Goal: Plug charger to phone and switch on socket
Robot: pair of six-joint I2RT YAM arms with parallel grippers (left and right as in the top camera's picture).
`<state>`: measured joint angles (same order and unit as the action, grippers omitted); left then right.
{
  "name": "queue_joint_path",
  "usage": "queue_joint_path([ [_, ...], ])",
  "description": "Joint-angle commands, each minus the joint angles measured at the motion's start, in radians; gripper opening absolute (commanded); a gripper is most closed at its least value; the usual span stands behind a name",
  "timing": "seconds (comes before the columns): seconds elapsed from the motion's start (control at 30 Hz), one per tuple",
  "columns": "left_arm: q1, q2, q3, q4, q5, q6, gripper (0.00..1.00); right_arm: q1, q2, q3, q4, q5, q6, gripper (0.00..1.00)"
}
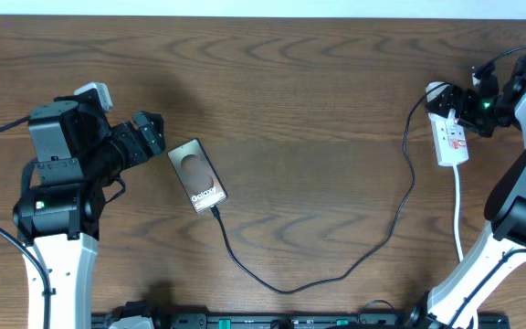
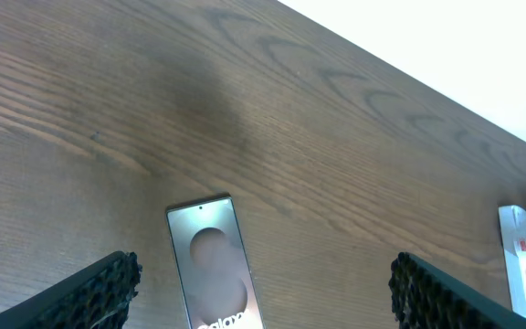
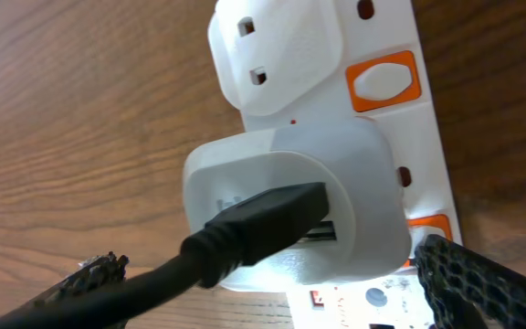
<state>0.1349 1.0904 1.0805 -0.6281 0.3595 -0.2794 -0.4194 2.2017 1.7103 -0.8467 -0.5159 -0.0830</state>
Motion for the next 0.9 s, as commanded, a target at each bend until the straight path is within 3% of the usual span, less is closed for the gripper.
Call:
queue_joint_path([
  [0.0,0.004,0.001,0.003,0.0,-0.013,0.021,0.9,0.031,0.029,-0.01,-0.006,-0.18,0.019,0.99],
  [0.2,0.004,0.001,0.003,0.0,-0.013,0.021,0.9,0.03,0.029,-0.01,-0.01,-0.174,0.024,0.99],
  [0.43,0.004,0.001,0.003,0.0,-0.013,0.021,0.9,0.004,-0.004,-0.008,-0.056,0.04,0.14,0.99],
  [0.87,0.004,0.001,0.003,0.0,-0.013,0.021,0.9,-0.053,-0.312,-0.008,-0.3,0.425,0.168,0.99],
])
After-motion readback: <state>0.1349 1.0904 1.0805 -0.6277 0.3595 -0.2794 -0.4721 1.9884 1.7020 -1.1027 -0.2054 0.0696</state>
